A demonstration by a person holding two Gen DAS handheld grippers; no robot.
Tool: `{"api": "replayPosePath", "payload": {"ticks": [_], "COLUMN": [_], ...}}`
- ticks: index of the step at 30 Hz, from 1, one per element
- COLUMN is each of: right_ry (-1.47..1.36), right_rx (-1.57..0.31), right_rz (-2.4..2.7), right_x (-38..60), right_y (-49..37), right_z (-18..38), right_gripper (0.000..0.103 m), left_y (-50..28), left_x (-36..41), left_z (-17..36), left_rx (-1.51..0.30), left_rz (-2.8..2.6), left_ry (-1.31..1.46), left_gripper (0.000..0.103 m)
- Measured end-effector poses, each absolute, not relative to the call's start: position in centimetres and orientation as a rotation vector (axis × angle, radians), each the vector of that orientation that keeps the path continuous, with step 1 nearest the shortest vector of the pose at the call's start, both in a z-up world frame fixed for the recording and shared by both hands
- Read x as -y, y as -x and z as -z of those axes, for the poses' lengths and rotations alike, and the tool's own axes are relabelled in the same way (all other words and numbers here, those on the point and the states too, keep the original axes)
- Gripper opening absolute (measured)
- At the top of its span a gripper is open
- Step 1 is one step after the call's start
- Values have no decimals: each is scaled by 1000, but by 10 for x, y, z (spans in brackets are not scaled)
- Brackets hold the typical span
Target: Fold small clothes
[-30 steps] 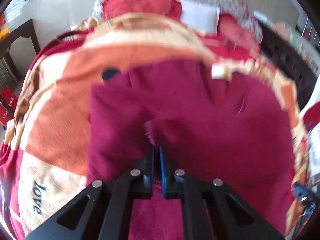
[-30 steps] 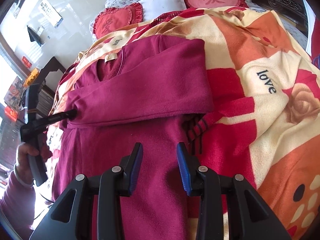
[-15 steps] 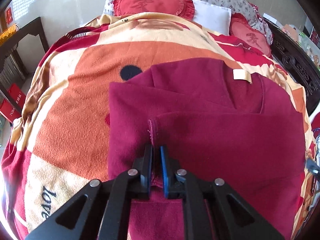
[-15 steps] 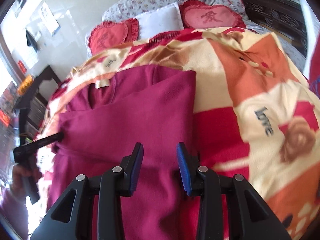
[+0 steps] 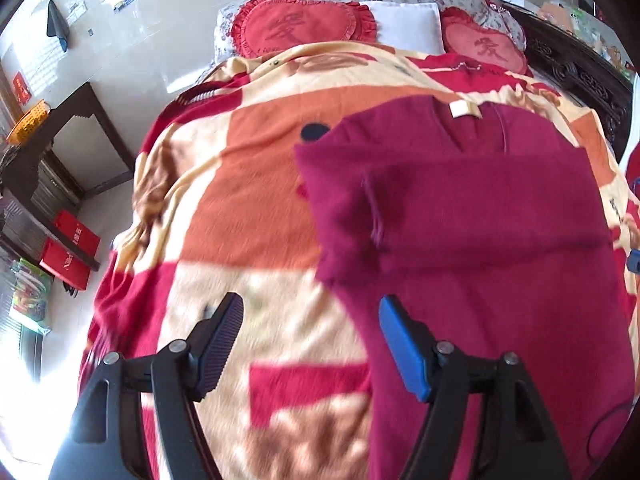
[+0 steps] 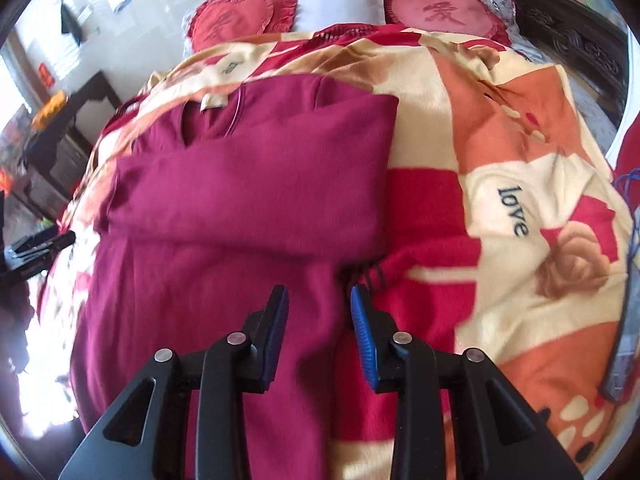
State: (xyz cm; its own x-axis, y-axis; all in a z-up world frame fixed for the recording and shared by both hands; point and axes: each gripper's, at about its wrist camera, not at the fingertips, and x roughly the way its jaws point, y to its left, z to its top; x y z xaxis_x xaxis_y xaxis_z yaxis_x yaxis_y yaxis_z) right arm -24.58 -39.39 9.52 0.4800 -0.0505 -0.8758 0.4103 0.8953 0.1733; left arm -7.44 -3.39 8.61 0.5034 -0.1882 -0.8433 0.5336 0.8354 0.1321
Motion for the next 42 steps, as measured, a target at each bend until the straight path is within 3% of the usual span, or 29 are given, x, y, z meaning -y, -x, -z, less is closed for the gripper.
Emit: {"api": "replayPosePath", "payload": {"ticks": [19,35,39,41,42], "right_ry": [-441,-462,-477,-489,-496], "right_rx": [-1139,-1110,-1104,-1103,-1099], "right_rz": [152,104,96,102,103], "right_x": [327,308,309,311,312], "right_y": [373,409,414,416,417], "right_z": [-83,-72,-71,-70,-69], "right_gripper": [33,37,37,37,37], "left_y": [182,242,237,239,240], "left_x": [-32,-60,-58,-56,-54], "left_z": [-88,-44,-35,-38,-40], "left_rx": [-994,-1177,-1215,-1208,-1209], "left_rz": [546,665,694,720,739], "left_ry": [-305,-251,-171,-162,-160], "left_gripper": [77,77,66,57,49]}}
